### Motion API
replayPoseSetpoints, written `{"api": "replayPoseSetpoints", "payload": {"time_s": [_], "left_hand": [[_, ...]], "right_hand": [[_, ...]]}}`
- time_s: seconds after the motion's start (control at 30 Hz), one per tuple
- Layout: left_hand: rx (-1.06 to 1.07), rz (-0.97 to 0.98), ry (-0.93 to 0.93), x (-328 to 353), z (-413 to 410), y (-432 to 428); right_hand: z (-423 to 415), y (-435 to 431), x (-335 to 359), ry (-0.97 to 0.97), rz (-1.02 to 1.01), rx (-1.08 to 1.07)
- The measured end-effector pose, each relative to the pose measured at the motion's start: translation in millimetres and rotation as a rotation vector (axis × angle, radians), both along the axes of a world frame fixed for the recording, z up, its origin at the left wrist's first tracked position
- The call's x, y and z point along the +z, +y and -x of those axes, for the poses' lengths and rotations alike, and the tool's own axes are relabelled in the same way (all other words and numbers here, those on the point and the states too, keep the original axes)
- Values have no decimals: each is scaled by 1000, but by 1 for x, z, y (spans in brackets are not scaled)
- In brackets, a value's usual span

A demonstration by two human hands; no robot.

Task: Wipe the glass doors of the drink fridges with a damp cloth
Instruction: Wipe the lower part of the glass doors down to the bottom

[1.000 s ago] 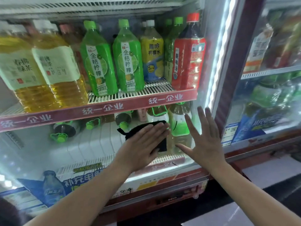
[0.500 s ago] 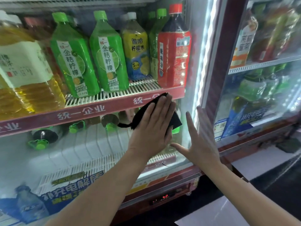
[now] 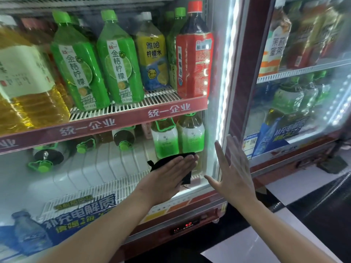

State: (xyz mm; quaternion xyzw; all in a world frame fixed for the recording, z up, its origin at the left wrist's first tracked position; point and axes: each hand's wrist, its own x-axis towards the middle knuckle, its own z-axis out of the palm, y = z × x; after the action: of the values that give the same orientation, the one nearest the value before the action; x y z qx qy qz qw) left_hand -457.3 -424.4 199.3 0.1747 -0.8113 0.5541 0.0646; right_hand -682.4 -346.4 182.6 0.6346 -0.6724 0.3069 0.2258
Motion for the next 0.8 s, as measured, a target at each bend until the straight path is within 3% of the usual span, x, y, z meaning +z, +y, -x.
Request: {"api": "replayPoseSetpoints", "payload": {"time_s": [0.17,0.43,0.67,0.8], "left_hand": [[18,-29,46,30,13,4],[-105,-81,534,129,120,0],[-101,-8,405,88,165,-6],[-71,-18,369,57,169,-4]], "right_hand": [[2,11,2,-15,-11,-69],[39,21,9,22,51,-148],[64,27,9,21,62,-141],[62,22,17,-46,46,53]]}}
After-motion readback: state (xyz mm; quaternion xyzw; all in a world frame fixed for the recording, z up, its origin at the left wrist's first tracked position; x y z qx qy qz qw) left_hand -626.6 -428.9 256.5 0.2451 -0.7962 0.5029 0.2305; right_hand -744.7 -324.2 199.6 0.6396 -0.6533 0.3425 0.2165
